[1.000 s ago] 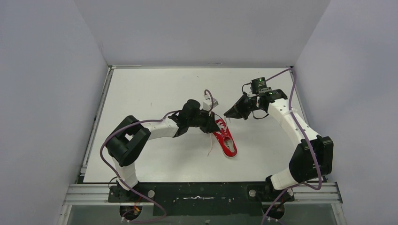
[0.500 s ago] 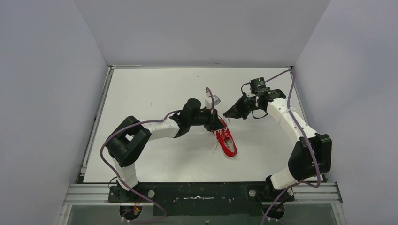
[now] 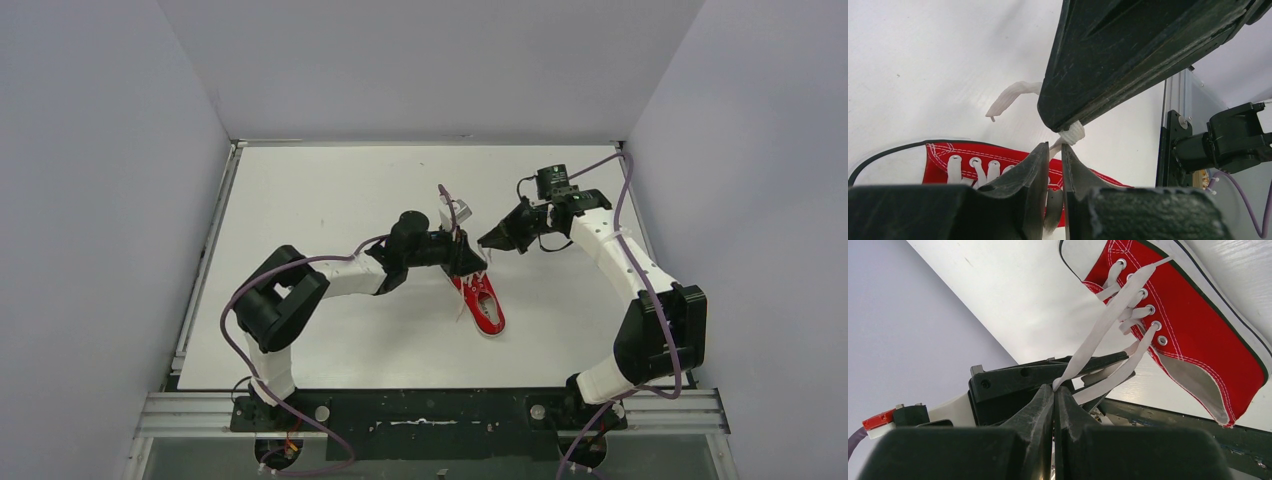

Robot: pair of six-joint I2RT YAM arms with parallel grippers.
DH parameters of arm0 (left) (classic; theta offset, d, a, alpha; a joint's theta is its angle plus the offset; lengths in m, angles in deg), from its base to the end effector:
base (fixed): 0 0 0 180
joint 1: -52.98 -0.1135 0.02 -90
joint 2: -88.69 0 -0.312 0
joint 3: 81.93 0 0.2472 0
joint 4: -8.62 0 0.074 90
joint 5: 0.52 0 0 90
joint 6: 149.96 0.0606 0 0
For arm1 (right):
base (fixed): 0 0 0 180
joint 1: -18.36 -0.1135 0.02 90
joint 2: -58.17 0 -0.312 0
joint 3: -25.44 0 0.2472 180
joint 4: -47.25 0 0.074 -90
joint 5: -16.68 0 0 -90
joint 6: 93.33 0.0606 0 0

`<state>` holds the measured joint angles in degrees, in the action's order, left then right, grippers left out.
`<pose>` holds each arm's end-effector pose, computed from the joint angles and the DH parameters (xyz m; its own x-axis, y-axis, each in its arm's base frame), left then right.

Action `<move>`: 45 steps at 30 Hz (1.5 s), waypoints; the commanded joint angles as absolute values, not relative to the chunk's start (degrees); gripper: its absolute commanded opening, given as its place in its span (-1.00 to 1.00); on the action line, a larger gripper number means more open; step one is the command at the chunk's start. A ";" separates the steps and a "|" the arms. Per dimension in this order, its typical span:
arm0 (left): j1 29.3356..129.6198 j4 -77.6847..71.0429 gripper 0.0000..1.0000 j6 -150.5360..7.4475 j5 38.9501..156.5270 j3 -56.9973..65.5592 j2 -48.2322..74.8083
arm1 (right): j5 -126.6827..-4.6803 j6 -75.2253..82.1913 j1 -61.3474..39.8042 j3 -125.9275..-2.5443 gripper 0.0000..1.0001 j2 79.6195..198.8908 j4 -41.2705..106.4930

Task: Tie the shoes

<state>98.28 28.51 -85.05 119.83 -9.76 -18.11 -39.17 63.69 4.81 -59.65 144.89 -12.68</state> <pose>0.2847 -0.3312 0.2396 -0.5679 0.0537 -0.8213 0.7909 0.3119 -0.5265 0.2918 0.1053 0.3088 -0.7515 0.6026 0.2685 0.6098 0.4793 0.6312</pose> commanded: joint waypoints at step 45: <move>95.35 44.62 -1.00 -96.97 118.65 -16.65 -18.65 | -27.33 33.40 0.64 -72.83 -0.22 162.51 -15.23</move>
